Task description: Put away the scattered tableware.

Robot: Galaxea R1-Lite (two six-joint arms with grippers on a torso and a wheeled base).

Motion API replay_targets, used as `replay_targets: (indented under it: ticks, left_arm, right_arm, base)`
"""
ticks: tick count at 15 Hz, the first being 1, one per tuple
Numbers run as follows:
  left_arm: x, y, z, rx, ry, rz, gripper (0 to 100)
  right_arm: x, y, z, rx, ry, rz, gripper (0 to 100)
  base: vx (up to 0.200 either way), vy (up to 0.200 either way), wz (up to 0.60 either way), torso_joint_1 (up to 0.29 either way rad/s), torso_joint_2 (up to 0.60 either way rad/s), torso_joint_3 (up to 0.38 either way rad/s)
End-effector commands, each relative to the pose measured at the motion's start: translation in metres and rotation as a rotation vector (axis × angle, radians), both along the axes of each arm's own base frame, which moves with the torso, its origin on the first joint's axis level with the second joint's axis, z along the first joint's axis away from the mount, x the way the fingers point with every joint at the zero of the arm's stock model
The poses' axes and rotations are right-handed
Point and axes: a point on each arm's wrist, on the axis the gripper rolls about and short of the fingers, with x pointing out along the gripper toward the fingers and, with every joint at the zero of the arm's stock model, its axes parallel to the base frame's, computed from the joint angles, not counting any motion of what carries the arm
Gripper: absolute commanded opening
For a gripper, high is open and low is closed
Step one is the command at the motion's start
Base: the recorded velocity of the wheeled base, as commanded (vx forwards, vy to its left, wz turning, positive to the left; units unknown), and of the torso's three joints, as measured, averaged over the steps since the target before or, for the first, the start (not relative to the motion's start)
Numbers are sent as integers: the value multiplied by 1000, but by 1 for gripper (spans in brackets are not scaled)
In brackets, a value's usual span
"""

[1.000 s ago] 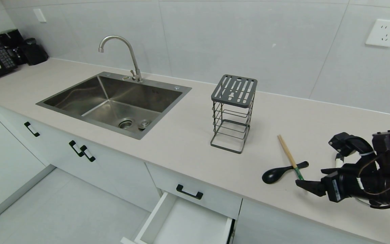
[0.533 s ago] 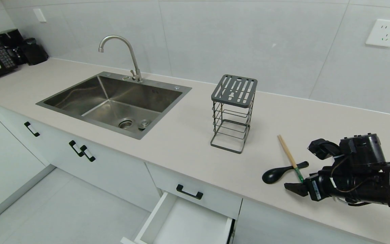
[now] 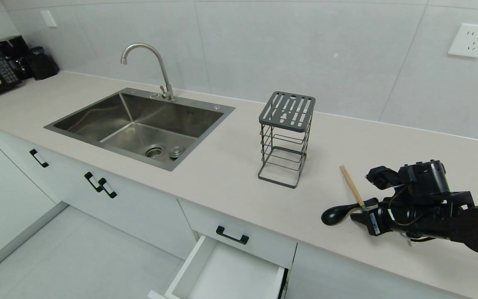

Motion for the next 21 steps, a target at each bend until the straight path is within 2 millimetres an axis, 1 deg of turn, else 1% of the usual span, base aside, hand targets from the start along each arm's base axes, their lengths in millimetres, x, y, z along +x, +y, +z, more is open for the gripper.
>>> replay_targets:
  ticks: [1, 2, 4, 7, 8, 9, 11, 12, 16, 18, 21]
  left_arm:
    - [0, 0, 0, 0, 1, 0, 100]
    - [0, 0, 0, 0, 1, 0, 100]
    - [0, 0, 0, 0, 1, 2, 100]
    - [0, 0, 0, -2, 1, 0, 100]
    - [0, 0, 0, 0, 1, 2, 100]
    - [0, 0, 0, 0, 1, 0, 100]
    - [0, 0, 0, 0, 1, 2, 100]
    - [0, 0, 0, 0, 1, 0, 100]
    - [0, 0, 0, 0, 1, 0, 100]
    - [0, 0, 0, 0, 1, 0, 100]
    - [0, 0, 0, -2, 1, 0, 100]
  right_arm:
    - [10, 1, -5, 3, 12, -37, 0]
    - [11, 1, -5, 9, 11, -55, 0]
    - [11, -6, 2, 12, -12, -94, 0]
    - [4, -13, 21, 30, -70, -110, 0]
    - [2, -13, 25, 33, -80, -110, 0]
    - [-5, -15, 33, 39, -105, -109, 0]
    - [-15, -17, 39, 42, -122, -106, 0]
    - [-28, -17, 45, 46, -139, -93, 0]
    - [-57, -21, 58, 53, -190, -62, 0]
    - [-65, -15, 63, 61, -206, -30, 0]
    - [-80, -7, 80, 87, -277, 15, 0]
  base:
    - [0, 0, 0, 0, 0, 0]
    - [0, 0, 0, 0, 0, 0]
    - [0, 0, 0, 0, 0, 0]
    - [0, 0, 0, 0, 0, 0]
    - [0, 0, 0, 0, 0, 0]
    - [0, 0, 0, 0, 0, 0]
    - [0, 0, 0, 0, 0, 0]
    - [0, 0, 0, 0, 0, 0]
    - [0, 0, 0, 0, 0, 0]
    - [0, 0, 0, 0, 0, 0]
    - [0, 0, 0, 0, 0, 0]
